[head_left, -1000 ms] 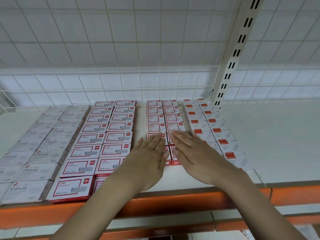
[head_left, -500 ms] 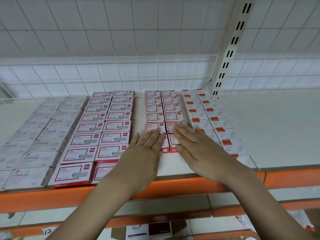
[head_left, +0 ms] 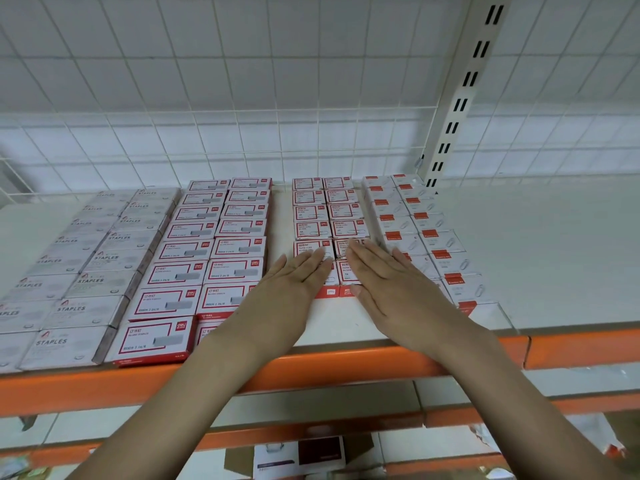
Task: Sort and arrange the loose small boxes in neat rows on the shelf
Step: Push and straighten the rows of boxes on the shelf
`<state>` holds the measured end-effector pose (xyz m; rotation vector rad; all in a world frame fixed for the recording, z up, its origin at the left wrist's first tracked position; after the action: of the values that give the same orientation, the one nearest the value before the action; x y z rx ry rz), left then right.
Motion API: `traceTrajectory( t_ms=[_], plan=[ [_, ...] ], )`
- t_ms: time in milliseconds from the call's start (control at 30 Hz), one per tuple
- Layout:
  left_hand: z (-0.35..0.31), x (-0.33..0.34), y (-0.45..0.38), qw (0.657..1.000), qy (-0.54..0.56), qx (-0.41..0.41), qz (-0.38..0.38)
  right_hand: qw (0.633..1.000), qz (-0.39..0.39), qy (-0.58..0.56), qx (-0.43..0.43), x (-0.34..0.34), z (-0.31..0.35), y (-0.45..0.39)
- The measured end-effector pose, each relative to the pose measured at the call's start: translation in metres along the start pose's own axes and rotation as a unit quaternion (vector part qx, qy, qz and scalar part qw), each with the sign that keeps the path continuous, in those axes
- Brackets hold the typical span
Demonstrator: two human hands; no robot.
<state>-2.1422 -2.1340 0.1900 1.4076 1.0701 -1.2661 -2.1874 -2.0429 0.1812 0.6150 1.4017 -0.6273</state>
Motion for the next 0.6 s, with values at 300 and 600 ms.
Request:
traceTrajectory(
  t_ms=[300,600],
  plan=[
    [0.001,0.001,0.001,0.999,0.029,0.017,-0.006,1.0,0.025,-0.007,-0.002,-0.004,0.003,0.001],
    [0.004,-0.002,0.002,0.996,0.083,0.017,-0.021,0.998,0.042,-0.025,-0.034,-0.013,0.002,-0.004]
  ],
)
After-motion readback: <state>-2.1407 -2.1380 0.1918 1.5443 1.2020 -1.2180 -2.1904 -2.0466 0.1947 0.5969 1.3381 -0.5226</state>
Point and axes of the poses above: each hand's wrist, its own y-axis away from the middle knuckle, its own x-axis out of the palm, z = x × y, the point moved 9 cm from there along -y, towards the middle knuckle, and after that the axes turned 6 degrees about x, right-handed, at the moved point
